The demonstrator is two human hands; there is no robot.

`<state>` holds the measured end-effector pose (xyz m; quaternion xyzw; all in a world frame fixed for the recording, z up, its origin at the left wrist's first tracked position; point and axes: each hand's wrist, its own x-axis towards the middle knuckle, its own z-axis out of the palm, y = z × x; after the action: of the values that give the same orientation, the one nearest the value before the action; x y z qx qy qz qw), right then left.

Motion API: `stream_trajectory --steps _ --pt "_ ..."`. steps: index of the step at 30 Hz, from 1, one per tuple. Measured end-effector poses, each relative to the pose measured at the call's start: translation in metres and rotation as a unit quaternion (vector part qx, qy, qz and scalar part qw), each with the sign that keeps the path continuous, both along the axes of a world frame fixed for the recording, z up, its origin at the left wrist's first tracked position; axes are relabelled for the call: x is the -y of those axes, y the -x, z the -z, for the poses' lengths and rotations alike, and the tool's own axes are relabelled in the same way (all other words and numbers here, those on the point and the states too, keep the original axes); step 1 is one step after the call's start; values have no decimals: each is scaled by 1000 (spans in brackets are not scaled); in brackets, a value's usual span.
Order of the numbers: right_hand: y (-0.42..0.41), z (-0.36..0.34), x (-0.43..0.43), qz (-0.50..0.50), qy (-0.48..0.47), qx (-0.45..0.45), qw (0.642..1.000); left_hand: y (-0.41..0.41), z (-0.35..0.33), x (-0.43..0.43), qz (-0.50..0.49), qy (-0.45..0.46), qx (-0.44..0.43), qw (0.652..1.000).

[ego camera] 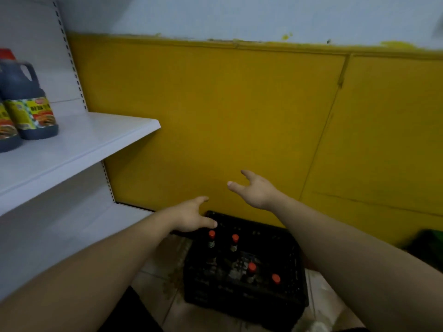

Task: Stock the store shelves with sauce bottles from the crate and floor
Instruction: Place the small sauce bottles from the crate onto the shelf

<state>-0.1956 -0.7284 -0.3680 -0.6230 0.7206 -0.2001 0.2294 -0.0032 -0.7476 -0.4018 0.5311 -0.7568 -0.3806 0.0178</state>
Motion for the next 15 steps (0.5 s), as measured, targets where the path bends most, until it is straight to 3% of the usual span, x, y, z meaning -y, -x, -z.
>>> stream_trajectory --steps 5,10,15 --pt "54 71 0 35 -86 9 996 50 72 27 37 -86 23 995" --pt "96 147 3 52 -183 89 978 94 156 41 53 -163 53 984" --pt "119 218 17 48 -238 113 963 117 246 60 67 -195 76 976"
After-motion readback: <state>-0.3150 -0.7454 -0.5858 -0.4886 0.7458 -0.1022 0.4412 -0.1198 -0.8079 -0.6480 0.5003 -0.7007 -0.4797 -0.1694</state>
